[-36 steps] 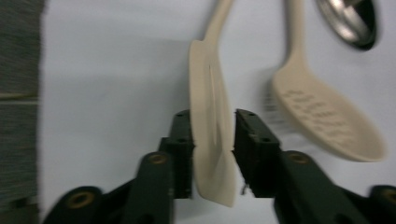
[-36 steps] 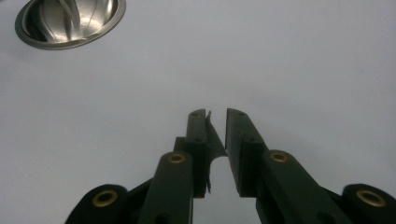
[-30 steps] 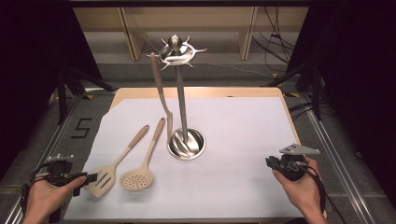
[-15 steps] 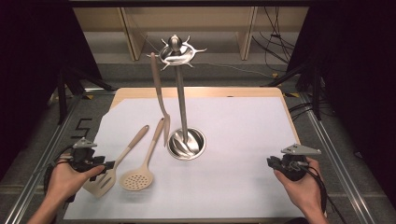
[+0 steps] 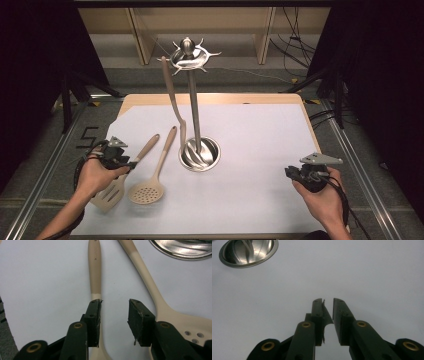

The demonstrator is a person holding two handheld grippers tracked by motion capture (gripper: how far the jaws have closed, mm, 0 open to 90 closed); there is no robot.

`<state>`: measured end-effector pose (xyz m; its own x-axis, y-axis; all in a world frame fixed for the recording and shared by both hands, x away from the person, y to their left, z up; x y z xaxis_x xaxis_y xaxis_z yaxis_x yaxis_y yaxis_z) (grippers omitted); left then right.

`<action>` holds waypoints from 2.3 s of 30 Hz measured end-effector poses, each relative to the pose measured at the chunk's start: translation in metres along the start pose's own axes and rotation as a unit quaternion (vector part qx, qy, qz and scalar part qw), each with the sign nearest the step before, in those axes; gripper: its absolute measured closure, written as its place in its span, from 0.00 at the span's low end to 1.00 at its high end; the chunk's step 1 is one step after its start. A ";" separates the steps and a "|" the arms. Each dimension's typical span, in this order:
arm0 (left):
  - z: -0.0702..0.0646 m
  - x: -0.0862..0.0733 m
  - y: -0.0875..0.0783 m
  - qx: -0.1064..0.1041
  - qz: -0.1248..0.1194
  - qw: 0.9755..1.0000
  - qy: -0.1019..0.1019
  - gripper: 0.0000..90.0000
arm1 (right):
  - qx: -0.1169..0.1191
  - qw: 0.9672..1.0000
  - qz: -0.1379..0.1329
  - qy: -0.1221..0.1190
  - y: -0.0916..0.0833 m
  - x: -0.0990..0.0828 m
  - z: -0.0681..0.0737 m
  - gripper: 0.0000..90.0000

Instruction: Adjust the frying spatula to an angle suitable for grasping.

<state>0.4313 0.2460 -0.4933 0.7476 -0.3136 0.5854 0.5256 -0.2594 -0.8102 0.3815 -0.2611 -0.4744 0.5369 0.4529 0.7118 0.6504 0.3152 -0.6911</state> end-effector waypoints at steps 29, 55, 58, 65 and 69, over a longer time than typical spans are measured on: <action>0.014 0.003 0.044 0.052 0.105 0.992 0.050 0.76 | 0.011 0.999 0.012 0.030 0.001 0.000 0.005 0.88; 0.023 0.001 0.060 0.018 0.128 0.992 -0.005 0.84 | 0.010 1.000 0.007 0.019 0.002 -0.001 0.004 0.88; 0.022 0.002 0.060 0.019 0.132 0.991 -0.011 0.84 | 0.012 0.999 0.010 0.028 0.001 -0.001 0.004 0.88; 0.024 0.003 0.060 0.008 0.144 0.990 -0.004 0.83 | 0.011 0.999 0.007 0.030 0.001 0.000 0.004 0.88; 0.025 0.003 0.060 0.011 0.148 0.989 -0.005 0.82 | 0.009 1.000 0.006 0.016 0.003 -0.001 0.003 0.87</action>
<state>0.4756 0.2520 -0.5412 0.8739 -0.3630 0.3232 0.2928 -0.1377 -0.9462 0.3811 -0.2587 -0.4775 0.5627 0.4295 0.7064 0.6340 0.3241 -0.7021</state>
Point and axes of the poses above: each handheld gripper's, and its own axes: y roughly forward along the jaws, x roughly out of its top, z roughly to its left, the point moved 8 cm from there along y, roughly forward along the jaws, and after that the axes turned 9 degrees about -y, right-handed, at the moved point
